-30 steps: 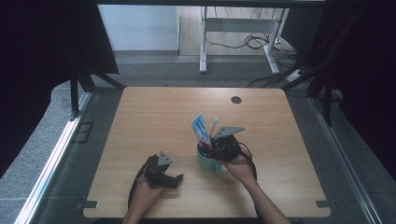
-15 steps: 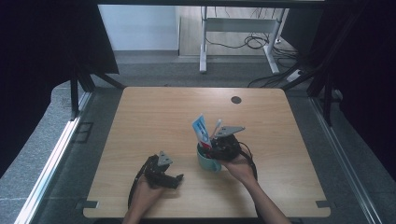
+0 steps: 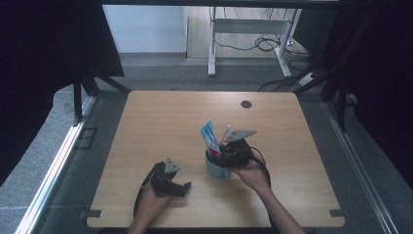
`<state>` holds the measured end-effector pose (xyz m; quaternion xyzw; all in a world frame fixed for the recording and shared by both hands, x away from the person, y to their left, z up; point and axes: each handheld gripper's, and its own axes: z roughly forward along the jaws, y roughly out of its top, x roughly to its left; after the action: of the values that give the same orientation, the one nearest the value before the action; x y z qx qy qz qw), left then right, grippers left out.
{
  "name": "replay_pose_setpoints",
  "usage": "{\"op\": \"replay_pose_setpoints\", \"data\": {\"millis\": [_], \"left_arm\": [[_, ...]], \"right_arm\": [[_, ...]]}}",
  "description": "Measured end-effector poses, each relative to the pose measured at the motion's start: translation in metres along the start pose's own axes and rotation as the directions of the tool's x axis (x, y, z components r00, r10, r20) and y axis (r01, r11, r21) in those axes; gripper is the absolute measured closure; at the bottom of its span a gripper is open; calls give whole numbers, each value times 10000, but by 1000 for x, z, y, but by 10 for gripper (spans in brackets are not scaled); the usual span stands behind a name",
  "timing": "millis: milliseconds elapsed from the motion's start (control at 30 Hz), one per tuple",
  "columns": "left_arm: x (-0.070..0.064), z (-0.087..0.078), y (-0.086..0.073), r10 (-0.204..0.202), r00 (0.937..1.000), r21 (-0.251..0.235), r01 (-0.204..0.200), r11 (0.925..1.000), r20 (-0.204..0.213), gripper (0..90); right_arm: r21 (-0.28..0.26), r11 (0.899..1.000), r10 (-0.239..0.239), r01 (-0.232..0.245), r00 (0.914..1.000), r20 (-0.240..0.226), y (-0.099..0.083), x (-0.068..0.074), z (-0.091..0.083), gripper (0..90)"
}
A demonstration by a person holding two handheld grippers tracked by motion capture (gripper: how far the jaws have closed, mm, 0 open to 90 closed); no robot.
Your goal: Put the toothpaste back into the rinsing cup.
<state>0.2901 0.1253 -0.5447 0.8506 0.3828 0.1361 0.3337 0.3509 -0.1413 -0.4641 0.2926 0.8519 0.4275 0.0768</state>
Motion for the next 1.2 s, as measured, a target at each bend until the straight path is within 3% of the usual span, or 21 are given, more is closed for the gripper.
{"op": "replay_pose_setpoints", "data": {"millis": [600,833,1200], "left_arm": [[0,0,0,-1,10000,10,1,10000,5,35],[0,0,0,-5,10000,4,5,10000,4,35],[0,0,0,-18,10000,23,18,10000,-5,36]], "right_arm": [[-29,9997,-253,253,9997,32,5,6,-11,309],[204,9997,-131,131,9999,32,3,5,-17,221],[503,9974,-513,512,9987,8,3,15,-27,139]]}}
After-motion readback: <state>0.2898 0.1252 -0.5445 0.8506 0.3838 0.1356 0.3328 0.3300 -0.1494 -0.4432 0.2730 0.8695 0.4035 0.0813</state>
